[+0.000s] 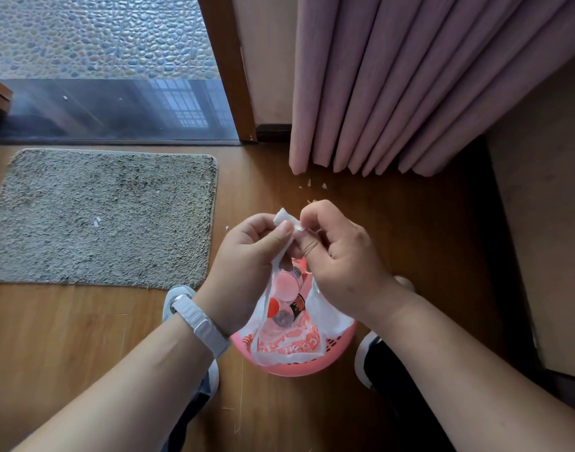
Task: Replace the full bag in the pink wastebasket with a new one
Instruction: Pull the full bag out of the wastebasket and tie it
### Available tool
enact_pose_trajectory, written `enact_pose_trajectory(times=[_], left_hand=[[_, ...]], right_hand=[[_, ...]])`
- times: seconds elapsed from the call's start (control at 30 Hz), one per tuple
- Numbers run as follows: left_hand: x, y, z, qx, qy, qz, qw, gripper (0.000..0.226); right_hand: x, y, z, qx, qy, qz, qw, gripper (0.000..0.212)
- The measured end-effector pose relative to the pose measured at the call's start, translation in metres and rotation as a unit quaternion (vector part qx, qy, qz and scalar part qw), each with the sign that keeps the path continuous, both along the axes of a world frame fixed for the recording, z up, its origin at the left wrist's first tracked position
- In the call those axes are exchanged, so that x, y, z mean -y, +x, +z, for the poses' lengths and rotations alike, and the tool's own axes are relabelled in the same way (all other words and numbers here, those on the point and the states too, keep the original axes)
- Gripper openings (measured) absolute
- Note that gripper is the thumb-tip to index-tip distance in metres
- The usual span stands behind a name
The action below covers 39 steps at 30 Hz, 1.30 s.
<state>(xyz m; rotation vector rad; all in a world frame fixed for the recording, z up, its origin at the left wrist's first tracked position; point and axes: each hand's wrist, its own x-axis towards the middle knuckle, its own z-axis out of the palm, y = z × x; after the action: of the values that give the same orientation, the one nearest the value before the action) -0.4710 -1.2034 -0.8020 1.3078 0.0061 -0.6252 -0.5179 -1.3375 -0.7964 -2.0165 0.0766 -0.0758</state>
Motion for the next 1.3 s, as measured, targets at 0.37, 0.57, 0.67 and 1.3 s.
enact_pose_trajectory(times=[0.37,0.57,0.67,1.3], left_hand=[[-0.004,0.003,0.012,0.037,-0.044,0.122,0.991,0.023],[-0.003,-0.004,0.012,0.032,-0.082,0.046,0.995,0.005],[0.002,-0.01,0.01,0.063,-0.075,-0.017,0.995,0.015],[-0.003,-0.001,0.006,0.164,0.063,-0.014,0.984,0.021]], right_hand=[[0.004,0.01,-0.003,-0.049,0.16,-0.126,0.978,0.012],[0.007,0.012,0.0,-0.044,0.198,-0.178,0.963,0.015],[0.008,0.012,0.003,-0.052,0.226,-0.164,0.959,0.007],[0.01,0.013,0.004,-0.043,0.188,-0.162,0.968,0.009]])
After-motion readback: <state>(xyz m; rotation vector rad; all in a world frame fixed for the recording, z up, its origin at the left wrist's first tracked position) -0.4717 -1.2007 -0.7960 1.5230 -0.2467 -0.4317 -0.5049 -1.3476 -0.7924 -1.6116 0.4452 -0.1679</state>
